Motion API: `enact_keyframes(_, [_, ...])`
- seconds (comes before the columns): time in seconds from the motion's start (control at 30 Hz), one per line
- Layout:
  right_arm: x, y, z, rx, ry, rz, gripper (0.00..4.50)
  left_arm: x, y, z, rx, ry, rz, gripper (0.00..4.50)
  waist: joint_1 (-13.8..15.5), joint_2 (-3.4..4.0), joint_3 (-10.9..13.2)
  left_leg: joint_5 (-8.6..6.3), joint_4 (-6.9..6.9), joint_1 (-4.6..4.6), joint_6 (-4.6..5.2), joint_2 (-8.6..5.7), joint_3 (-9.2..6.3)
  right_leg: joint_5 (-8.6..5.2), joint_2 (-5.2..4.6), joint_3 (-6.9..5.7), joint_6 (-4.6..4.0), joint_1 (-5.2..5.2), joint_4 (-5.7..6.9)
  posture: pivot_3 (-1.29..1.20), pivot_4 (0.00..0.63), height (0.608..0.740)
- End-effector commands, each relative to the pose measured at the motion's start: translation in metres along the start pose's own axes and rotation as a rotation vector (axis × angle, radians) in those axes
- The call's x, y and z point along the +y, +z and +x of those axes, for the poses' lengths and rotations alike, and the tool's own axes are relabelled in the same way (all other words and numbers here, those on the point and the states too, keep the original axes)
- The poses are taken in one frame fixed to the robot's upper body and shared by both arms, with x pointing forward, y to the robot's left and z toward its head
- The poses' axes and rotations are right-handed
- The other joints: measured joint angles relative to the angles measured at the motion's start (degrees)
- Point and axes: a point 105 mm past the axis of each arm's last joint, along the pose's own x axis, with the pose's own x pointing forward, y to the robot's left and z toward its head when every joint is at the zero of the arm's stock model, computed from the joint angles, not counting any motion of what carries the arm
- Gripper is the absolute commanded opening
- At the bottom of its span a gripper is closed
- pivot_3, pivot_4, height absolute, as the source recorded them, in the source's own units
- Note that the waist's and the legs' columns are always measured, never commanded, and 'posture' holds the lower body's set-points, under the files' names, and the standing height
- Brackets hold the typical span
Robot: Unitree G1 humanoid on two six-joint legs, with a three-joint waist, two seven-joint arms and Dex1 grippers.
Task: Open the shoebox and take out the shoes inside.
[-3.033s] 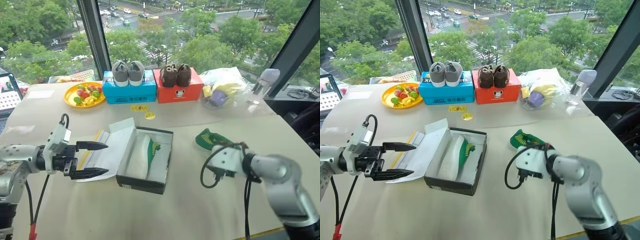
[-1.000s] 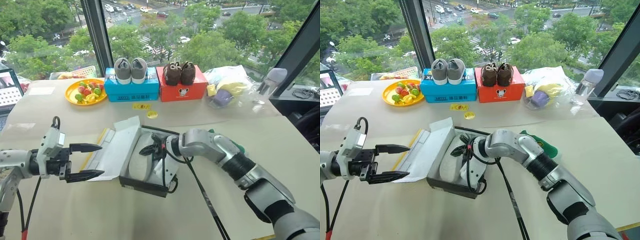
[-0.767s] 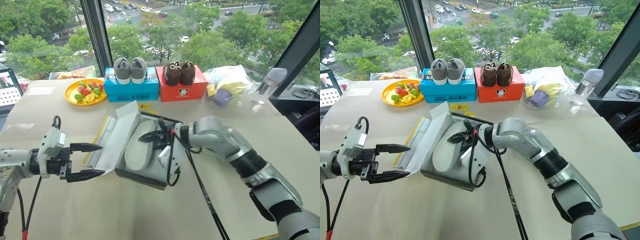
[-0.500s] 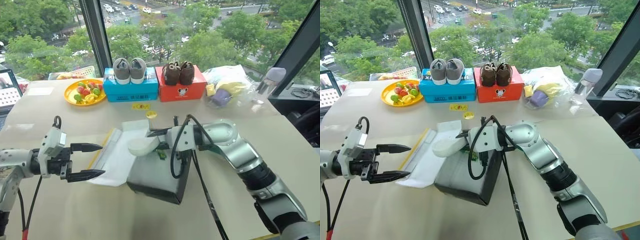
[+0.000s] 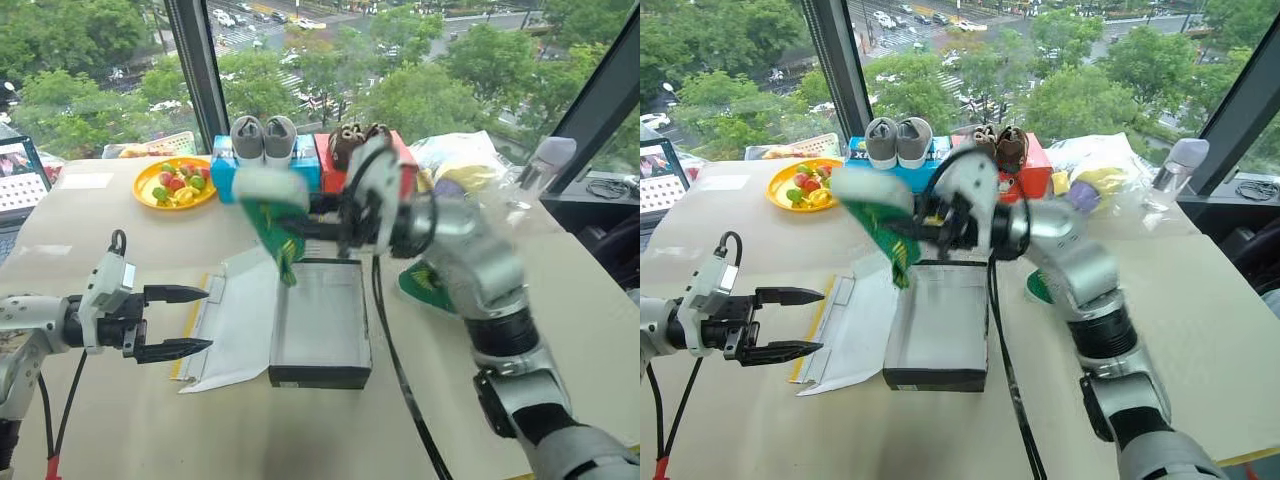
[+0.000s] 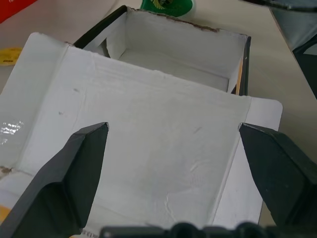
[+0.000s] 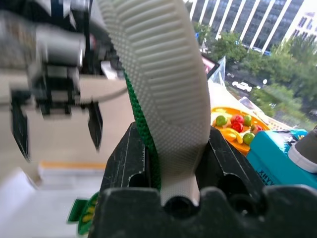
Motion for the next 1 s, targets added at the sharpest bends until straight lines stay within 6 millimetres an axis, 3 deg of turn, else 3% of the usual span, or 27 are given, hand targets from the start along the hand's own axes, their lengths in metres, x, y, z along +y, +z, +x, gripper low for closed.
enact_keyframes(0.03, [-0.008, 0.0, -0.02, 0.005, -0.097, 0.189, 1.26, 0.001, 0.008, 0.001, 0.008, -0.003, 0.046, 4.5, -0.1, -0.01, 0.0, -0.01, 0.0, 0.0, 0.01, 0.0, 0.03, 0.01, -0.01, 0.02, 0.01, 0.0, -0.01, 0.0, 0.15, 0.731])
enact_keyframes(0.13, [-0.046, -0.004, -0.047, -0.021, -0.339, 0.375, 1.26, 0.0, 0.007, 0.002, 0.009, -0.01, 0.047, 4.5, -0.5, 0.0, 0.0, -0.02, 0.0, -0.01, 0.04, -0.01, 0.05, 0.02, -0.02, 0.07, 0.04, -0.01, -0.01, 0.0, 0.15, 0.731])
enact_keyframes(0.2, [-0.059, -0.017, -0.081, 0.029, -0.459, 0.514, 1.26, 0.0, 0.006, 0.002, 0.008, -0.007, 0.043, 4.5, -0.5, 0.0, 0.0, -0.05, 0.0, -0.01, 0.08, -0.01, 0.05, 0.03, -0.01, 0.1, 0.04, -0.01, 0.0, 0.0, 0.15, 0.731])
enact_keyframes(0.3, [-0.05, -0.029, -0.124, 0.094, -0.49, 0.678, 1.26, 0.0, 0.003, 0.004, 0.01, -0.012, 0.037, 4.5, 0.2, 0.03, 0.0, -0.19, -0.01, -0.07, 0.33, -0.04, 0.01, 0.03, -0.03, 0.07, 0.06, -0.01, -0.02, 0.0, 0.15, 0.731])
enact_keyframes(0.43, [-0.034, -0.028, -0.149, 0.13, -0.418, 0.771, 1.26, 0.001, 0.001, 0.005, 0.012, -0.024, 0.036, 4.5, 0.0, 0.05, 0.0, -0.21, -0.24, -0.06, 0.37, -0.05, 0.01, 0.04, -0.01, 0.11, 0.07, -0.03, -0.16, 0.0, 0.15, 0.731])
enact_keyframes(0.6, [-0.044, -0.052, -0.18, 0.079, -0.588, 0.95, 1.26, 0.001, 0.001, 0.009, 0.01, -0.037, 0.038, 4.5, -1.3, 0.02, 0.0, -0.21, -0.32, 0.02, 0.38, -0.06, 0.03, 0.05, 0.03, 0.29, 0.11, 0.05, -0.21, 0.0, 0.15, 0.731])
enact_keyframes(0.73, [-0.065, -0.057, -0.205, -0.162, -0.883, 0.991, 1.26, -0.001, -0.001, 0.012, 0.009, -0.046, 0.034, 4.5, -1.4, 0.03, 0.0, -0.19, -0.29, 0.06, 0.38, -0.05, -0.02, 0.09, 0.05, 0.36, 0.22, 0.17, -0.22, 0.0, 0.15, 0.731])
enact_keyframes(0.83, [-0.085, -0.061, -0.237, -0.43, -1.209, 1.048, 1.26, -0.001, -0.002, 0.014, 0.007, -0.051, 0.033, 4.5, -1.5, 0.06, 0.0, -0.13, -0.23, 0.04, 0.4, -0.06, -0.02, 0.13, 0.04, 0.42, 0.34, 0.17, -0.2, 0.0, 0.15, 0.731])
enact_keyframes(0.97, [-0.091, -0.056, -0.251, -0.689, -1.335, 1.062, 1.26, 0.0, -0.002, 0.014, 0.006, -0.056, 0.034, 4.5, -1.4, 0.11, 0.0, -0.11, -0.22, 0.01, 0.43, -0.07, -0.05, 0.13, 0.02, 0.41, 0.44, 0.15, -0.21, 0.0, 0.15, 0.731])
enact_keyframes(1.0, [-0.092, -0.063, -0.25, -0.714, -1.369, 1.078, 1.26, 0.0, -0.002, 0.014, 0.009, -0.058, 0.038, 4.5, -1.5, 0.12, 0.0, -0.12, -0.23, 0.02, 0.44, -0.07, -0.05, 0.15, 0.02, 0.41, 0.41, 0.15, -0.22, 0.0, 0.15, 0.731])
